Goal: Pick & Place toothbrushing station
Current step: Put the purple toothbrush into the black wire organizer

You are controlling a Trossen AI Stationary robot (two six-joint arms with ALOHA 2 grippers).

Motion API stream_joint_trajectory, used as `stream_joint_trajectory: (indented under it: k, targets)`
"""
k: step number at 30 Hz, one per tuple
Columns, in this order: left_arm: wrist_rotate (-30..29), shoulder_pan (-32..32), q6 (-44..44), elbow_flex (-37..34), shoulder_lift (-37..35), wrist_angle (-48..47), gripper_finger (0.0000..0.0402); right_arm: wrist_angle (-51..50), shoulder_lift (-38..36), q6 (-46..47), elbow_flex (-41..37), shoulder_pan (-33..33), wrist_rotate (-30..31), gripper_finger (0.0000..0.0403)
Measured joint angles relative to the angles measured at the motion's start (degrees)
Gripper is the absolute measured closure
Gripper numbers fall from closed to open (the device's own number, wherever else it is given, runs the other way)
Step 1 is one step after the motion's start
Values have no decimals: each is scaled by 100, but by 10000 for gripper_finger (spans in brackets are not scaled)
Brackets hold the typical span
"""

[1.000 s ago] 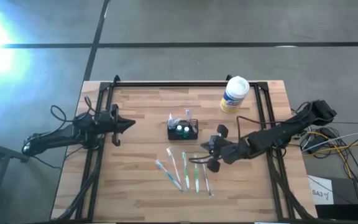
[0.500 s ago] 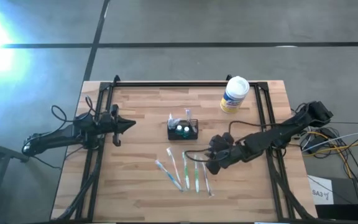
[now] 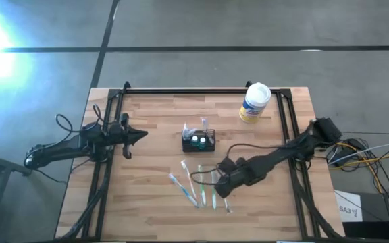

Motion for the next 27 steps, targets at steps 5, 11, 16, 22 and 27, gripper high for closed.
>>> stream_joint_trajectory:
  k: [5, 11, 16, 22, 27]
  targets:
    - [-2, 0, -7, 0, 0, -65, 384, -190, 625, -393, 623, -4, -193, 205]
    - [4, 0, -70, -2, 0, -129, 390, -1750, 1221, -385, 1562, 7, -160, 219]
    - [3, -2, -144, -2, 0, -187, 395, -2509, 1572, -464, 2040, 26, -141, 231]
    - [2, -9, -165, -2, 0, -254, 385, -2389, 1616, -548, 2099, 24, -148, 239]
    - [2, -7, -167, -2, 0, -256, 382, -2428, 1521, -324, 2070, 24, -149, 239]
